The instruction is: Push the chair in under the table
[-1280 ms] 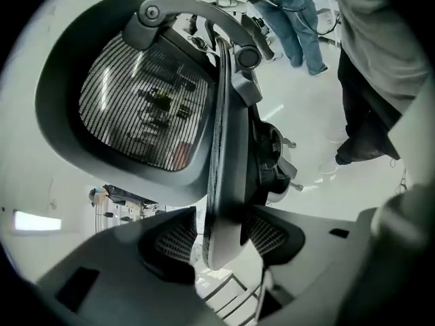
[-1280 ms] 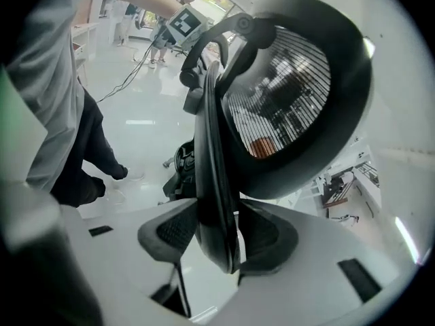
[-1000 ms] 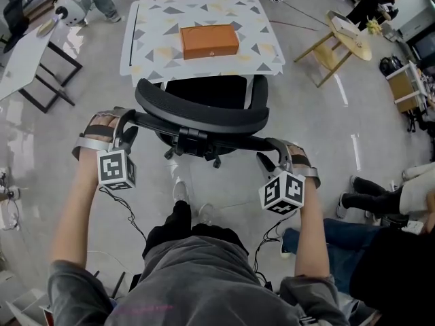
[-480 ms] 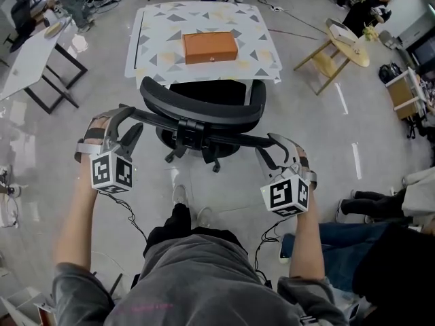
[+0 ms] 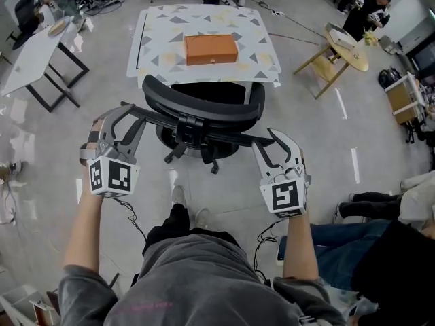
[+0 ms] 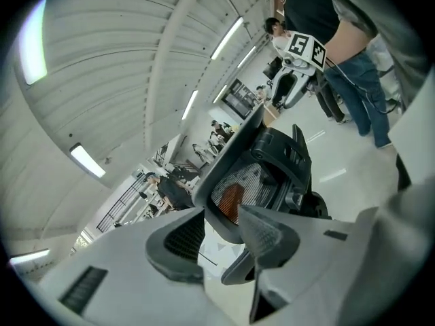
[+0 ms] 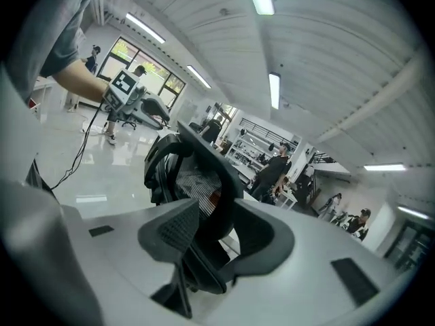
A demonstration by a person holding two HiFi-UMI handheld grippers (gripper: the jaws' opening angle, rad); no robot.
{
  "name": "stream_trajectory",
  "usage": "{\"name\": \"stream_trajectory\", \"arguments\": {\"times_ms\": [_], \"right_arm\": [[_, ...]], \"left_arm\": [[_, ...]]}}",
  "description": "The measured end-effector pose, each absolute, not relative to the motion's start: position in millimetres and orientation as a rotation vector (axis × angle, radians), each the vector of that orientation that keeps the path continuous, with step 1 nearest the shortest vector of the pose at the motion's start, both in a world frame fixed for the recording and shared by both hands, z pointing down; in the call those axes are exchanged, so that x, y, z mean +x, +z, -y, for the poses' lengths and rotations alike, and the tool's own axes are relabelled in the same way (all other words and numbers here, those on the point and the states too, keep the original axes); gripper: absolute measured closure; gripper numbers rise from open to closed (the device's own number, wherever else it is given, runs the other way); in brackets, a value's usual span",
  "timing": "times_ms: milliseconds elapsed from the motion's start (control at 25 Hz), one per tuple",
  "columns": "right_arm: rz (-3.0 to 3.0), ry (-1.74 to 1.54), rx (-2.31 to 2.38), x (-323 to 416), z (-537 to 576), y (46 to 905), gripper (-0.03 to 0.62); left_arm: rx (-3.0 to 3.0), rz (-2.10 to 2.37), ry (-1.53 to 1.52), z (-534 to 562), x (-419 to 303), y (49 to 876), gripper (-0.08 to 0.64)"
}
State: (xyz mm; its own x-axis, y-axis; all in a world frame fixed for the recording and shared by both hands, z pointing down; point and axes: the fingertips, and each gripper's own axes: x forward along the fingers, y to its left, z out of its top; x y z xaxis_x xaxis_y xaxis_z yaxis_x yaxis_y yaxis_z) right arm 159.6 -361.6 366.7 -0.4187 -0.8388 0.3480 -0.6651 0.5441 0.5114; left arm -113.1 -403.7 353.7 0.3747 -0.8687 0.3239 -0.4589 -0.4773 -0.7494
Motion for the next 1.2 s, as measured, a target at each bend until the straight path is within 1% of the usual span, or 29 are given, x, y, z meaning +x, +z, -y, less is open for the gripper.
{"name": "stream_trajectory", "arguments": {"times_ms": [240, 440, 560, 840, 1200], "right_arm": [[2.274, -0.381, 1.283, 159.6, 359.4, 353.9, 0.431], [2.332, -0.325, 1.365, 159.8, 357.0, 350.1, 0.451], [2.385, -0.277, 1.424, 158.8, 354.4, 344.2, 0.476], [2.466, -0.235, 1.475, 156.5, 348.0, 340.8, 0.510], [2.515, -0.142, 1.535, 156.0, 344.8, 339.2, 0.545]], "left_arm": [[-2.151, -1.231, -0.835, 396.6, -109.2, 338.0, 0.430], [-2.296, -1.321, -0.672, 389.5, -102.7, 334.4, 0.460], [-2.362, -1.355, -0.598, 384.7, -97.7, 337.1, 0.474], [-2.468, -1.414, -0.490, 375.4, -88.2, 345.7, 0.515], [-2.515, -1.445, -0.436, 374.8, -82.8, 348.2, 0.541]]}}
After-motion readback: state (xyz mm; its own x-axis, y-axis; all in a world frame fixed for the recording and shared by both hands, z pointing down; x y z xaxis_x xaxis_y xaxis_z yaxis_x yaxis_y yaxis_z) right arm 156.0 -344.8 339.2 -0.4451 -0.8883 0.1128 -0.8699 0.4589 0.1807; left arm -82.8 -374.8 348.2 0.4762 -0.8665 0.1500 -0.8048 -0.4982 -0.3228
